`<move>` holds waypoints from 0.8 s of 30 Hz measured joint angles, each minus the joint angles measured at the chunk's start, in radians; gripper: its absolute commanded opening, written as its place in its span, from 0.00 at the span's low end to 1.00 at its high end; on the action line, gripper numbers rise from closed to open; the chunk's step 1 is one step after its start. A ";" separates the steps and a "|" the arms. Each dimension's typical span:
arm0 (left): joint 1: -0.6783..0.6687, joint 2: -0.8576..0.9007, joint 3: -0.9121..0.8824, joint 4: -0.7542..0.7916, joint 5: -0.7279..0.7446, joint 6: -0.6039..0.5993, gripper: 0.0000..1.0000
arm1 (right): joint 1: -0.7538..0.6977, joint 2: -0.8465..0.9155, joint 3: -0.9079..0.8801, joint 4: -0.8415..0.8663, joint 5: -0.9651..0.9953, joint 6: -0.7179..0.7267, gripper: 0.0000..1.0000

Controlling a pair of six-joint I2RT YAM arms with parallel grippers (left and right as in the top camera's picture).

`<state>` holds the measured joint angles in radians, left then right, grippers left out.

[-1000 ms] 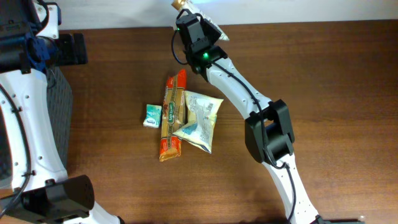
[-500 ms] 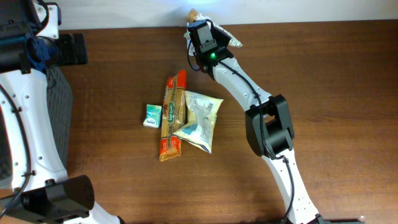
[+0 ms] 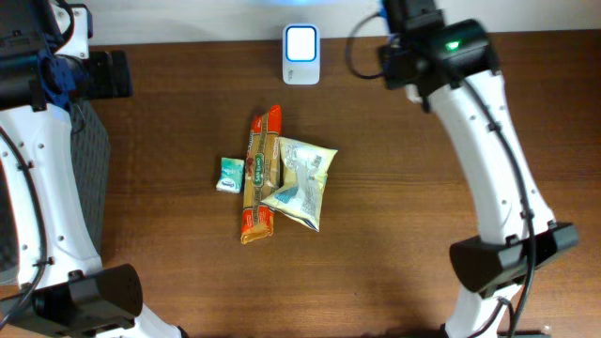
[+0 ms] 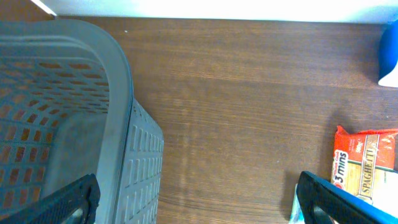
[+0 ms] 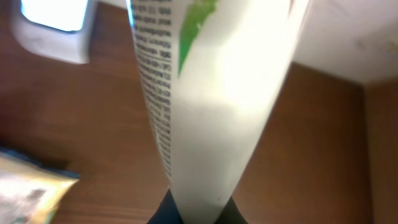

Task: Scan the item barcode
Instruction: 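Carry the tube to the barcode scanner and hold it over the window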

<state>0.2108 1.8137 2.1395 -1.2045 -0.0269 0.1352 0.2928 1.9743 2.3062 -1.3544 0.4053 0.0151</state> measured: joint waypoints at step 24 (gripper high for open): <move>0.000 0.000 0.000 0.000 0.000 0.000 0.99 | -0.296 0.041 -0.392 0.129 -1.073 -0.039 0.56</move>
<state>0.2108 1.8137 2.1395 -1.2045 -0.0273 0.1352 -0.0036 2.0151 1.9144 -1.2251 -0.6682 -0.0235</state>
